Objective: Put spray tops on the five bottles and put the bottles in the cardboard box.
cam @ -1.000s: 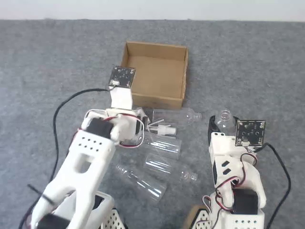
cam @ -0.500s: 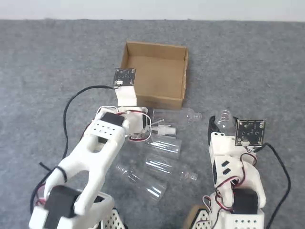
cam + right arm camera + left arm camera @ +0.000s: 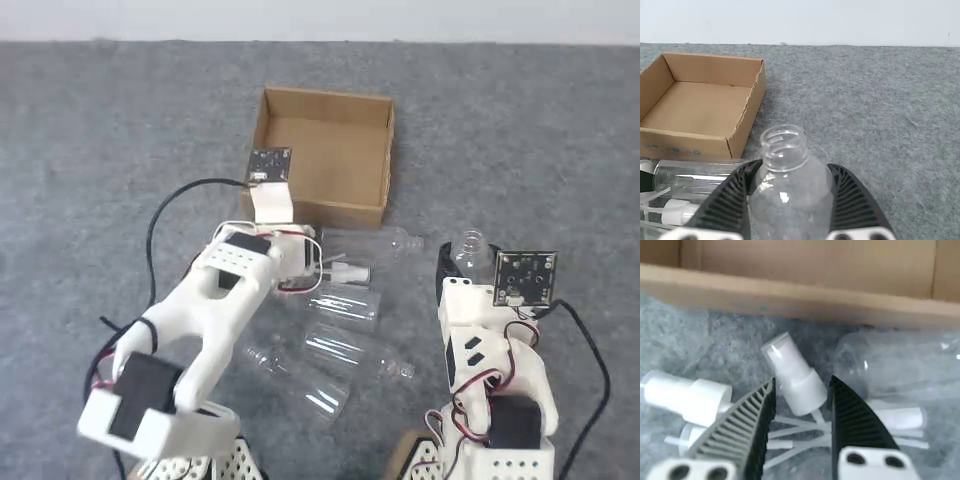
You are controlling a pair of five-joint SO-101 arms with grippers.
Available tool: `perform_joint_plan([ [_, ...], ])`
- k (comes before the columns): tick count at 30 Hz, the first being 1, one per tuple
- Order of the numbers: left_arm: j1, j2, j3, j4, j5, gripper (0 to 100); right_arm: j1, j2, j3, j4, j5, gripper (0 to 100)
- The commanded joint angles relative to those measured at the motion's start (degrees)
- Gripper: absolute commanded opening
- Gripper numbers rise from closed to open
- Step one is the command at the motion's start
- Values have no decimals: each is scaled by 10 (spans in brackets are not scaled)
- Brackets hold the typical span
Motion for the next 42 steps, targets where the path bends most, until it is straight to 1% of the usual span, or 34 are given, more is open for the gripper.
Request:
perform_joint_plan([
  [1, -3, 5, -45, 14, 8, 159, 3, -7, -5, -15, -2, 9],
  [10, -3, 24, -49, 14, 8, 156, 3, -7, -5, -15, -2, 9],
  [17, -3, 25, -49, 14, 4, 36, 3, -7, -5, -15, -2, 9],
  [21, -3, 22, -45, 17, 4, 26, 3, -7, -5, -15, -2, 9],
  [24, -3, 19, -54, 45, 4, 26, 3, -7, -5, -15, -2, 9],
  [28, -3, -18, -63, 87, 4, 25, 3, -7, -5, -15, -2, 9],
  [31, -3, -68, -49, 102, 4, 25, 3, -7, -4, -15, -2, 9],
  [33, -3, -97, -29, 97, 4, 25, 3, -7, -4, -15, -2, 9],
  [38, -3, -124, 6, 65, 4, 47, 3, -7, -4, -15, -2, 9],
  [42, -3, -124, 8, 62, 8, 171, 3, -7, -4, -15, -2, 9],
])
